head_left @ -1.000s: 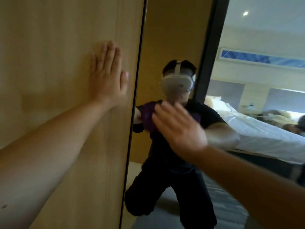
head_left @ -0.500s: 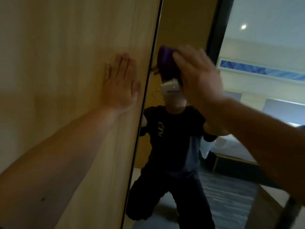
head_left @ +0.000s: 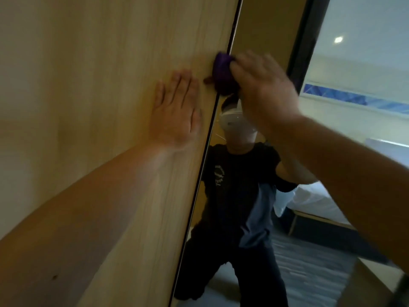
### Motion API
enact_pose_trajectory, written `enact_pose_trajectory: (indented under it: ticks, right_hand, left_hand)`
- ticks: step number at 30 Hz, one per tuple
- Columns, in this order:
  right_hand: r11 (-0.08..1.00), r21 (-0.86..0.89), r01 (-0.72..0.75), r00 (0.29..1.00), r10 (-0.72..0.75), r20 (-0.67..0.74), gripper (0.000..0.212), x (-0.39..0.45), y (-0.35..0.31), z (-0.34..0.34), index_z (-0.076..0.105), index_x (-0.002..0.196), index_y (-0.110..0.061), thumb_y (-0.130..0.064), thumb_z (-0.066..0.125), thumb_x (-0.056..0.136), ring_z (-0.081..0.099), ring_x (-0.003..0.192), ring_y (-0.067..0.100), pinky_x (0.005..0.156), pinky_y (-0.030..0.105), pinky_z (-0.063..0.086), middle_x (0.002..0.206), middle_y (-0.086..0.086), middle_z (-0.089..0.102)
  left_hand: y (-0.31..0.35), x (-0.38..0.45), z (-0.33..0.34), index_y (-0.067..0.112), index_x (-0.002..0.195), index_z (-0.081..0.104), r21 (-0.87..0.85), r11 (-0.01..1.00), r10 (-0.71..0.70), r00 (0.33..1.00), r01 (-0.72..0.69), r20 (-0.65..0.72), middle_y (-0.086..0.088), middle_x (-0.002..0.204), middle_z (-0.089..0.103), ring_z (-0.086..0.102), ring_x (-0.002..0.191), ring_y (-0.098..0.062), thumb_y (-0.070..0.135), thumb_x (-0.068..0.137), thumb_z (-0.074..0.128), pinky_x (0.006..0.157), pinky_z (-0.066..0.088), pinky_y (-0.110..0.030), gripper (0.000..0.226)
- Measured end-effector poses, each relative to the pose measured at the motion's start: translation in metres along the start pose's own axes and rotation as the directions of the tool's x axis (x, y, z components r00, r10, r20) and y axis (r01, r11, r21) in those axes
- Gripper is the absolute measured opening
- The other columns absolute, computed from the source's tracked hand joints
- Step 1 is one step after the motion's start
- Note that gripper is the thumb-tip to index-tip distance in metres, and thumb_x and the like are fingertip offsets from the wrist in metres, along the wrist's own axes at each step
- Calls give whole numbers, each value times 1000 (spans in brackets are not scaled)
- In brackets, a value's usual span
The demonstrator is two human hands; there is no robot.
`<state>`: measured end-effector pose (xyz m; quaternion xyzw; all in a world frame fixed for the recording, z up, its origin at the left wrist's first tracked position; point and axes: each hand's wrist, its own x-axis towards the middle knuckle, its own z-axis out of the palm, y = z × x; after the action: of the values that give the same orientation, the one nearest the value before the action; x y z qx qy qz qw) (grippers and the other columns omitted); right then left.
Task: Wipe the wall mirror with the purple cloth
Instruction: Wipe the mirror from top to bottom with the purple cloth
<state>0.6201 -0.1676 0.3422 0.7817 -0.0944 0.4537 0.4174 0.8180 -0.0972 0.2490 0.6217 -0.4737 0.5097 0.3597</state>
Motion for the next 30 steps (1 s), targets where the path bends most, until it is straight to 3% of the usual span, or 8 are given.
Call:
enact_pose_trajectory:
  ticks: [5, 8, 11, 13, 16, 17, 21, 30]
  right_hand:
    - [957, 212, 196, 975, -212, 58, 61, -165, -87, 39, 56, 135, -6, -1, 75, 78, 43, 136, 36, 111, 57, 36, 143, 18, 51]
    - [911, 262, 318, 883, -386, 268, 65, -240, -145, 57, 59, 134, -10, -13, 81, 73, 43, 138, 32, 110, 53, 38, 142, 14, 53]
    - [904, 334, 268, 880, -371, 297, 38, -263, -166, 72, 58, 134, -8, -21, 51, 99, 32, 145, 25, 119, 45, 25, 144, 11, 52]
    - [887, 294, 357, 849, -439, 293, 46, -259, -165, 73, 50, 137, -7, -21, 53, 93, 34, 141, 28, 121, 44, 17, 144, 11, 49]
    - [850, 273, 450, 734, -526, 430, 60, -251, -159, 54, 45, 142, -12, -22, 62, 86, 35, 142, 32, 119, 49, 12, 148, 10, 46]
    - [856, 263, 445, 724, -516, 457, 64, -249, -157, 48, 45, 144, -13, -23, 68, 85, 35, 142, 32, 118, 48, 12, 150, 10, 45]
    - [881, 350, 318, 800, -447, 400, 77, -259, -148, 30, 43, 144, -12, -21, 81, 78, 36, 142, 30, 118, 48, 23, 150, 11, 44]
    - [902, 412, 131, 921, -264, 286, 43, -341, -95, -11, 50, 140, -5, -5, 53, 97, 38, 141, 33, 113, 53, 35, 146, 17, 48]
  left_hand:
    - [-2, 0, 0, 4, 155, 18, 25, 999, 33, 999, -33, 2, -17, 163, 16, 11, 151, -33, 37, 100, 23, 122, 9, -56, 65]
    - [-6, 0, 0, 4, 156, 17, 43, 998, 46, 999, -46, 13, -17, 164, 15, 10, 152, -34, 38, 101, 22, 122, 7, -54, 65]
    - [-5, 0, 1, 5, 156, 14, 66, 997, 42, 999, -43, 22, -17, 164, 12, 9, 152, -34, 39, 100, 20, 122, 4, -52, 66]
    - [-5, 0, -2, 6, 157, 12, 77, 997, 26, 999, -30, 46, -17, 164, 10, 7, 152, -33, 39, 101, 20, 122, 3, -51, 66]
    - [-5, -1, -4, 7, 157, 9, 89, 996, 7, 998, -12, 64, -17, 165, 8, 5, 152, -33, 40, 102, 19, 123, 4, -51, 65]
    - [-4, -2, -4, 8, 158, 8, 91, 996, -1, 998, -5, 70, -16, 165, 8, 5, 152, -33, 41, 102, 18, 123, 4, -51, 66]
    - [-1, -3, -5, 9, 158, 6, 110, 994, -13, 995, 2, 96, -15, 165, 7, 4, 153, -31, 42, 102, 19, 123, 1, -49, 66]
    - [4, -3, -12, 7, 157, 7, 49, 998, -49, 993, 44, 109, -16, 165, 6, 3, 152, -31, 38, 101, 23, 123, 1, -46, 66]
